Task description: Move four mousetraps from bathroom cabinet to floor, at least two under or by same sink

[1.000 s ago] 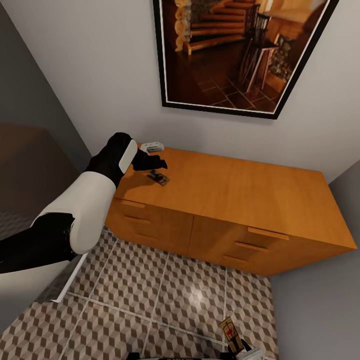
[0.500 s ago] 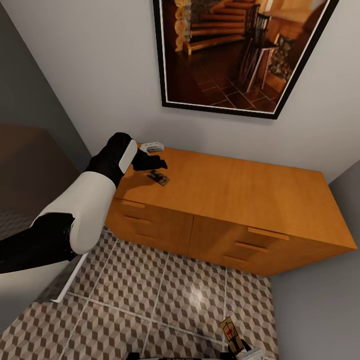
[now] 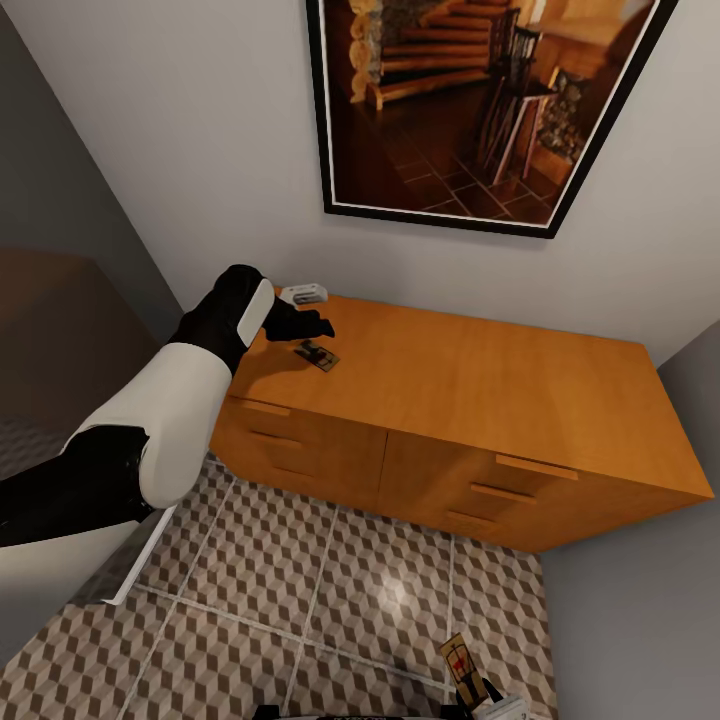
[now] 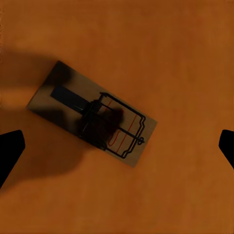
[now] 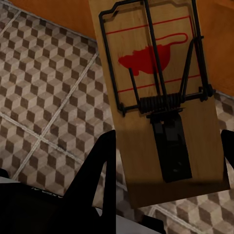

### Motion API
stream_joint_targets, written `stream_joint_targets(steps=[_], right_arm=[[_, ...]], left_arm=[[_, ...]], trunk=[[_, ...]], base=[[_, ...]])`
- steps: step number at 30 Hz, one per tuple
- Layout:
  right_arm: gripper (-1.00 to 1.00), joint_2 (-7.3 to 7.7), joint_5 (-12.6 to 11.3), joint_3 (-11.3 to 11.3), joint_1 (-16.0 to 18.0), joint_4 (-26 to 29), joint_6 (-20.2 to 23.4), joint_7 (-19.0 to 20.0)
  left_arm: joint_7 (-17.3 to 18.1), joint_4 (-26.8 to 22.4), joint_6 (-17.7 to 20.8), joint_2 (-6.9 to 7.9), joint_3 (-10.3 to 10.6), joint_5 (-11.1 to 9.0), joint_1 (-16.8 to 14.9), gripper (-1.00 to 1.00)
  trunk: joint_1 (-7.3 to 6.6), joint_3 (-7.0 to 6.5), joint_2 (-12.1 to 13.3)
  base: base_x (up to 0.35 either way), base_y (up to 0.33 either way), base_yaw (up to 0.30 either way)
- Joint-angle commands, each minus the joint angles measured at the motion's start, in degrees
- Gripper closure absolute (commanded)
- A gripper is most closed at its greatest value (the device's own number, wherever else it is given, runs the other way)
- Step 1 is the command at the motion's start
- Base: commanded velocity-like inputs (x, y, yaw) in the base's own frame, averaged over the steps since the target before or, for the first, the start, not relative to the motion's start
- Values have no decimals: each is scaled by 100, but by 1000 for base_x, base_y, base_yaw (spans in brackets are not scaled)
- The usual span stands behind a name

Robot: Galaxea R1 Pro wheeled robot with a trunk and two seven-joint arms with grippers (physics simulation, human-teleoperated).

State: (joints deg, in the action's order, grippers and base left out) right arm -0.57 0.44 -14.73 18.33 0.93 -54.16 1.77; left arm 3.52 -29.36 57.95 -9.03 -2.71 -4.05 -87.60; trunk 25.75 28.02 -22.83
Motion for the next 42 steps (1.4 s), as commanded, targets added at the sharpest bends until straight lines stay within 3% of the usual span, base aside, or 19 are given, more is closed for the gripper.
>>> stream_joint_targets(steps=[1, 22, 42], right_arm=[[100, 1, -8, 14, 4, -5, -18, 34], [100, 4, -8, 14, 4, -5, -16, 34], [100, 4, -8, 14, 4, -5, -16, 34]], left_arm=[[-1, -1, 24, -5, -28, -8, -3, -100], [-1, 3, 23, 4, -28, -8, -2, -100], [-1, 8, 23, 6, -19, -8, -2, -100]], trunk=[[3, 8, -9], [3, 8, -9], [3, 8, -9]], base=[[0, 0, 0], [-20, 0, 0], [-309, 0, 0]])
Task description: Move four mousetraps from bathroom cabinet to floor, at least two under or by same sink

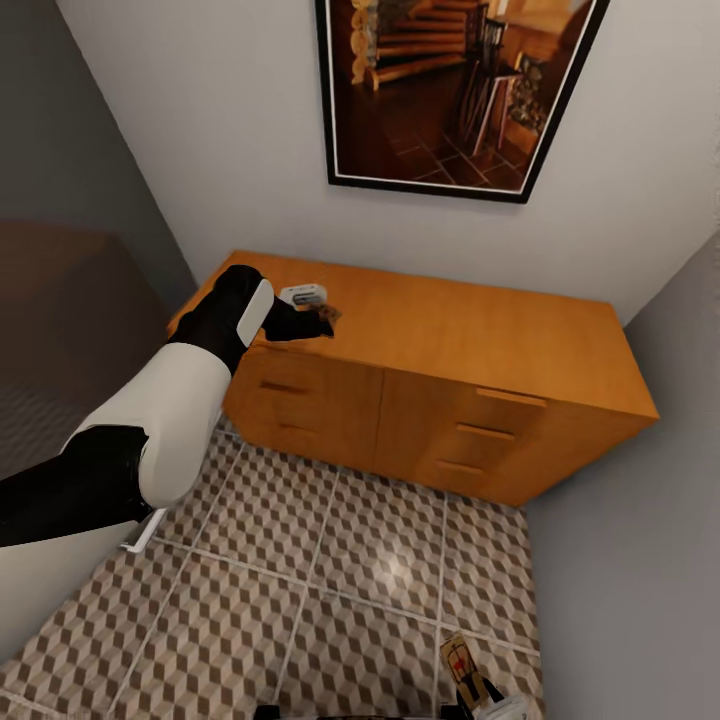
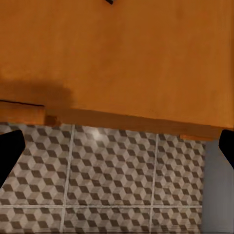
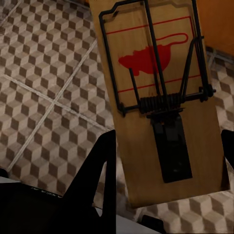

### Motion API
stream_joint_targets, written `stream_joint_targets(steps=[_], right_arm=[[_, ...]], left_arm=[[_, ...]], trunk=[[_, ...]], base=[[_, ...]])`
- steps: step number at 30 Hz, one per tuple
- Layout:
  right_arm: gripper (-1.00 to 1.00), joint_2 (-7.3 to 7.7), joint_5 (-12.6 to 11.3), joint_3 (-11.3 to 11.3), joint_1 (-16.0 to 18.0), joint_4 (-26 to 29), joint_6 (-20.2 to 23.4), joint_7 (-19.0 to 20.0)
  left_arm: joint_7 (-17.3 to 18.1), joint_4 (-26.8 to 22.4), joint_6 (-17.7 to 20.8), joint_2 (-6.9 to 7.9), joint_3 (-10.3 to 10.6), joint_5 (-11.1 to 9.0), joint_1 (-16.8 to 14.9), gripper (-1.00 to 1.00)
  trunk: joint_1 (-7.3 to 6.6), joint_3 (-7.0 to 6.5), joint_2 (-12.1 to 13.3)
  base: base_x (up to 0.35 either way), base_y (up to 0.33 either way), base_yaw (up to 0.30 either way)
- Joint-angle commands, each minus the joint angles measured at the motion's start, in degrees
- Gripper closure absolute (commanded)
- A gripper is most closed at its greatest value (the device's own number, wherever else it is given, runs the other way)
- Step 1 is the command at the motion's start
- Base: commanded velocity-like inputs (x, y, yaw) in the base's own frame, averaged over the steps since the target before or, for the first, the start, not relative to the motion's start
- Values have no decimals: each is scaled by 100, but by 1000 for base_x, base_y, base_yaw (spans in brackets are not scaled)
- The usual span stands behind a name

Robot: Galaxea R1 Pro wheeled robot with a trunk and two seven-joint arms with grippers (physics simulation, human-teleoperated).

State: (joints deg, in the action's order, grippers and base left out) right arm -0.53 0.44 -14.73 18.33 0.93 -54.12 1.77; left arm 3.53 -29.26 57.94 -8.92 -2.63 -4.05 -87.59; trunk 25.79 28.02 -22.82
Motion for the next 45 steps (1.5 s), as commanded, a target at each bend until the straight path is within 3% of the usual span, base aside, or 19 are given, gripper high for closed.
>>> stream_joint_targets(steps=[1, 7, 24, 45], right_arm=[[100, 0, -9, 14, 4, -5, -19, 34], [100, 0, -9, 14, 4, -5, -19, 34], [100, 0, -9, 14, 4, -5, -19, 34], [100, -5, -9, 14, 4, -5, -19, 34]], left_arm=[[-1, -2, 25, -4, -27, -9, -4, -100], [-1, -1, 25, -3, -27, -9, -4, -100], [-1, 5, 25, 5, -29, -9, -4, -100], [-1, 17, 25, 5, -27, -9, -4, -100]], trunk=[[0, 8, -10], [0, 8, -10], [0, 8, -10], [0, 8, -10]], base=[[-333, 0, 0], [-219, 0, 0], [-6, 0, 0], [191, -48, 0]])
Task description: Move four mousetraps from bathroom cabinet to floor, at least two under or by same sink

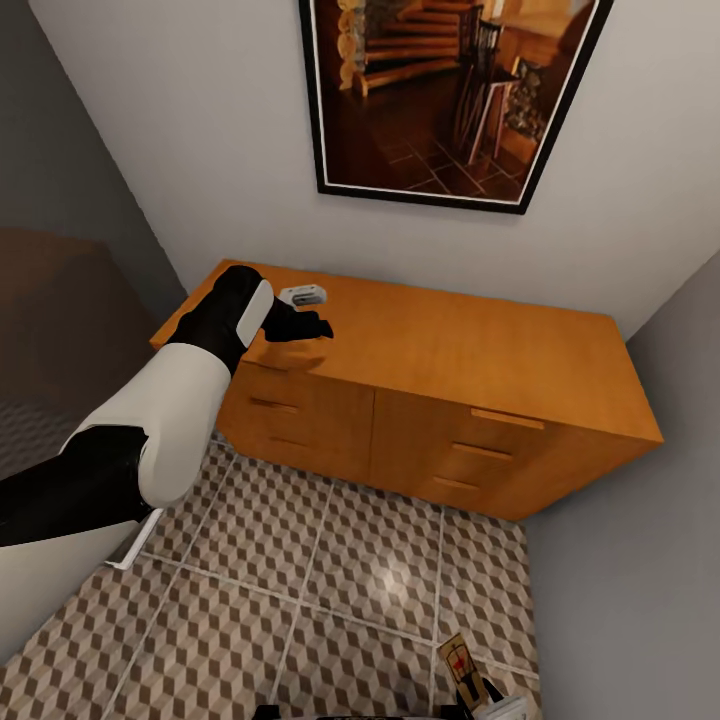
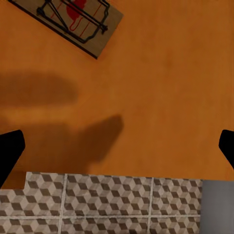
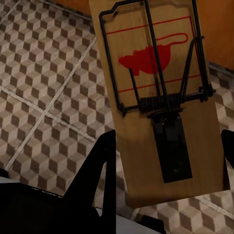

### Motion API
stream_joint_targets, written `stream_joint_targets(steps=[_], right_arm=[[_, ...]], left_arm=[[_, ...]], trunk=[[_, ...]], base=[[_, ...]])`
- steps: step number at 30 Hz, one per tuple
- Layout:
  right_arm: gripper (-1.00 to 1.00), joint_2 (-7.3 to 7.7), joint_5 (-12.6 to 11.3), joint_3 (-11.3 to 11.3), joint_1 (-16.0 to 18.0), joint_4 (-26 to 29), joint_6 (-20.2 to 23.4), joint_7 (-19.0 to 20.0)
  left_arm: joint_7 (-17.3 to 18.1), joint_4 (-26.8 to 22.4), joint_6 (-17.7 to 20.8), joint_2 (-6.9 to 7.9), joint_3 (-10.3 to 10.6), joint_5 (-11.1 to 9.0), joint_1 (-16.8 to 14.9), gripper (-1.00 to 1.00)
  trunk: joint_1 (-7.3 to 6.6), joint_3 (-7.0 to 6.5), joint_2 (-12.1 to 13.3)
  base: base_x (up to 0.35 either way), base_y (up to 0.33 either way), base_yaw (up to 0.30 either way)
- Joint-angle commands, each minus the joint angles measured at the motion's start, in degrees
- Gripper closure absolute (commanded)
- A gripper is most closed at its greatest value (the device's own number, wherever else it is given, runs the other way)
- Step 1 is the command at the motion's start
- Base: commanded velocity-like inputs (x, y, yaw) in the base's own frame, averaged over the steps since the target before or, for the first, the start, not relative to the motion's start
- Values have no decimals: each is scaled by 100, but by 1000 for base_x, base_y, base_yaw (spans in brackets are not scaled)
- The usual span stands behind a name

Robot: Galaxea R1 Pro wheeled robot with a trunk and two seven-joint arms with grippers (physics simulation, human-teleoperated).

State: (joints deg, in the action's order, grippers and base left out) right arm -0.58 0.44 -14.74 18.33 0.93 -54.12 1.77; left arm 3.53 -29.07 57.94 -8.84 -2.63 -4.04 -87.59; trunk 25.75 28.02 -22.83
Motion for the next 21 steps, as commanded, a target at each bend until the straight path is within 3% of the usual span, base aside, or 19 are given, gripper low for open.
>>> stream_joint_targets(steps=[1, 7, 12, 14, 16, 17, 18, 21], right_arm=[[100, -2, -9, 15, 4, -5, -21, 34], [100, 45, -15, 17, -11, -9, -114, 58], [100, 107, -138, 24, -525, -11, -588, 32], [100, 165, -374, 23, -785, -8, -588, 13], [100, 230, -756, 23, -1052, -7, -588, 14], [100, 298, -1360, 23, -1292, -6, -588, 56], [100, 319, -1635, 23, -1365, -6, -588, 113], [100, 345, -2122, 23, -1464, 5, -588, 516]], left_arm=[[-2, -2, 25, -4, -27, -9, -4, -100], [-2, -2, 25, -4, -27, -9, -4, -100], [-2, 2, 19, 3, -27, -9, -4, -100], [-2, 4, 17, 1, -27, -7, -4, -100], [2, 5, 17, -2, -27, -8, -4, -100], [5, 6, 16, -6, -27, -9, -4, -100], [6, 6, 16, -8, -27, -7, -4, -100], [7, 6, 16, -12, -27, -9, -4, -100]], trunk=[[3, 8, -9], [3, 8, -9], [3, 8, -9], [3, 8, -9], [3, 8, -9], [3, 8, -9], [3, 8, -9], [3, 8, -9]], base=[[8, -2, 0], [2, -1, 0], [0, 0, 0], [0, 0, 0], [0, 0, 0], [0, 0, 0], [0, 0, 0], [0, 0, 0]])
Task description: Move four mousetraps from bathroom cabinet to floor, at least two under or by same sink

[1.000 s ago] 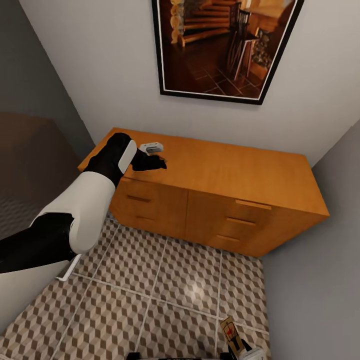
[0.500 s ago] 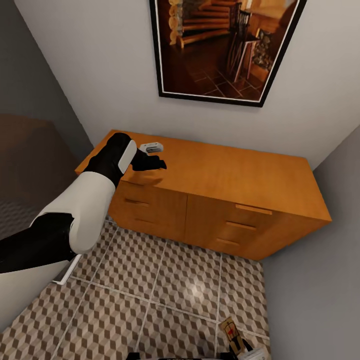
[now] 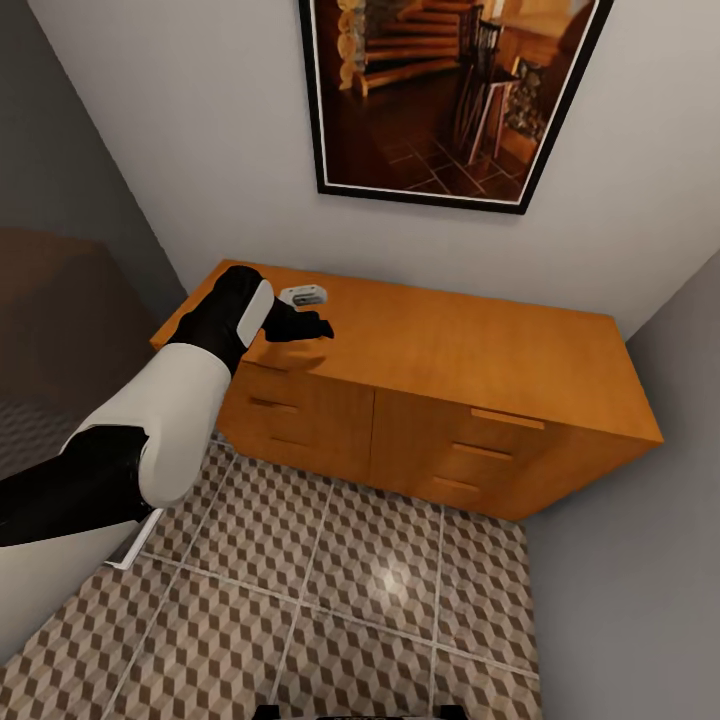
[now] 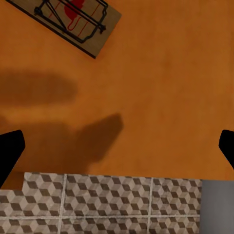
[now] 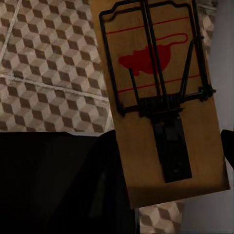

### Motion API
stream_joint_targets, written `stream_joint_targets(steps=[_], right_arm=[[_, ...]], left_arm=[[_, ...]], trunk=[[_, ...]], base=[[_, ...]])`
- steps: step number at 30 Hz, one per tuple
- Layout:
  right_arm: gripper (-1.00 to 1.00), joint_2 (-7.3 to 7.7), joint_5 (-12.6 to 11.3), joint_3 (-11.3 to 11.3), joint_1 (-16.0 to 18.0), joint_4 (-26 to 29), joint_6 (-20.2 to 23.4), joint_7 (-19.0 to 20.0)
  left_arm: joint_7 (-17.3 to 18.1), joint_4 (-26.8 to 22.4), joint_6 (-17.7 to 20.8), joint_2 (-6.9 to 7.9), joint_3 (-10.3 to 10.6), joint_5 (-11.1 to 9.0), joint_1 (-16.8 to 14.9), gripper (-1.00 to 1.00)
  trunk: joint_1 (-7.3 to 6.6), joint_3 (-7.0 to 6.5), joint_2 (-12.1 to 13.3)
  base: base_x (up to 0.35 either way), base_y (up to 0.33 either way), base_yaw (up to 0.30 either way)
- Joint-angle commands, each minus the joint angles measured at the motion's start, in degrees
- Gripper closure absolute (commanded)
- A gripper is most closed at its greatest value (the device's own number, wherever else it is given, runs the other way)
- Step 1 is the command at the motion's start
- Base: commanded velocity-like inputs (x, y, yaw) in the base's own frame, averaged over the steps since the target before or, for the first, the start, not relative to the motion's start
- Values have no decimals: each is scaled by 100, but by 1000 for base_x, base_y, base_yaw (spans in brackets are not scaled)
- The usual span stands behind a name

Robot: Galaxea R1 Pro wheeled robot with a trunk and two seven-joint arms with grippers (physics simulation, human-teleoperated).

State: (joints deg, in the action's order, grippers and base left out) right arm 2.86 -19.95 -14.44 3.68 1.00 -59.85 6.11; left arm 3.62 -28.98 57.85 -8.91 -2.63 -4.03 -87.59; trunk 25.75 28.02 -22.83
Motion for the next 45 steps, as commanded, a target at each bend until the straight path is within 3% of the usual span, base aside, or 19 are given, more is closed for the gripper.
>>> stream_joint_targets(steps=[1, 4, 7, 45], right_arm=[[100, 2, -121, -6, -5, 0, -15, 161], [100, -21, -233, -6, -26, 10, -15, 493], [100, -24, -270, -1, -32, 13, -15, 586], [100, -57, -223, -15, -42, 14, -15, 628]], left_arm=[[-4, -3, 25, -5, -27, -9, -4, -100], [-3, -3, 25, 1, -27, -6, -4, -100], [-2, -3, 25, 1, -27, -5, -4, -100], [-1, -36, 21, 11, -38, -2, -4, -100]], trunk=[[3, 8, -9], [3, 8, -9], [3, 8, -9], [3, 8, -9]], base=[[0, 0, 0], [8, 0, 0], [98, 0, 0], [59, 0, 0]])
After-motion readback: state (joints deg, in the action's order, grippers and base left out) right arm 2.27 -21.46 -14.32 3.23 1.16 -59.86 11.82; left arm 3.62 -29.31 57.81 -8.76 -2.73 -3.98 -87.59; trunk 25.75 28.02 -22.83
